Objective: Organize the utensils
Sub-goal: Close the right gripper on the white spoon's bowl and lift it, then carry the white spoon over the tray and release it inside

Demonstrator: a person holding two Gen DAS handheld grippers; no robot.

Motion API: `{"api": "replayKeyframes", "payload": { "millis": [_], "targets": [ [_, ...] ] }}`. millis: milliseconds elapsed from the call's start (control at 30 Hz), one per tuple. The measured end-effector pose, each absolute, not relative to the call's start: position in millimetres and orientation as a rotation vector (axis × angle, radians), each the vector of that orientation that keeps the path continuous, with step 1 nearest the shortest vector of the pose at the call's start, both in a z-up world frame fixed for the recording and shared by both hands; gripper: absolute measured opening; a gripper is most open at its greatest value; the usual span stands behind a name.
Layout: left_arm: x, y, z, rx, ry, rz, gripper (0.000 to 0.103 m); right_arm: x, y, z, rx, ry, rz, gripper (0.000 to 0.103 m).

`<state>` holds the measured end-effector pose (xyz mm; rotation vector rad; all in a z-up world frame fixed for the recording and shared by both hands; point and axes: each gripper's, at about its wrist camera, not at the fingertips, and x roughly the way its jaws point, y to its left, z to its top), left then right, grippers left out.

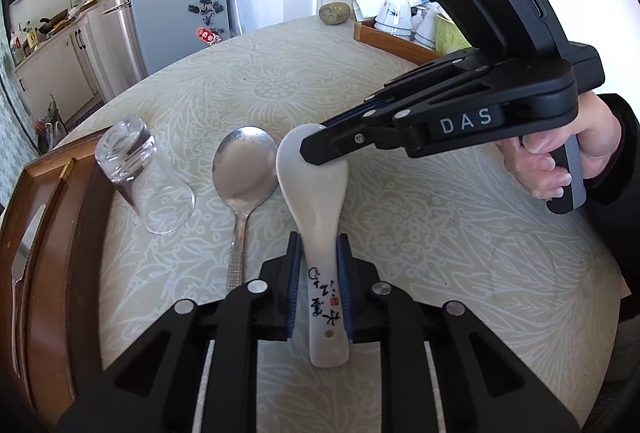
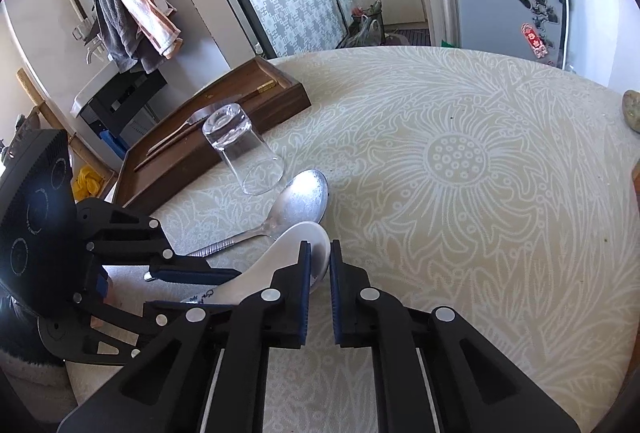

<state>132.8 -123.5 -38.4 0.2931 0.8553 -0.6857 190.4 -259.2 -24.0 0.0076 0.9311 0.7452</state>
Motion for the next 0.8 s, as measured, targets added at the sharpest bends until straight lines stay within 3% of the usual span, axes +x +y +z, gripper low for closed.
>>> {"api": "replayKeyframes", "payload": {
  "millis": [800],
  "targets": [
    [109.2, -102.1, -3.7, 0.301, 0.760, -0.680, 0.018, 163.6, -239.5, 28.3, -0.055, 0.846, 0.741, 0.007]
  ]
}}
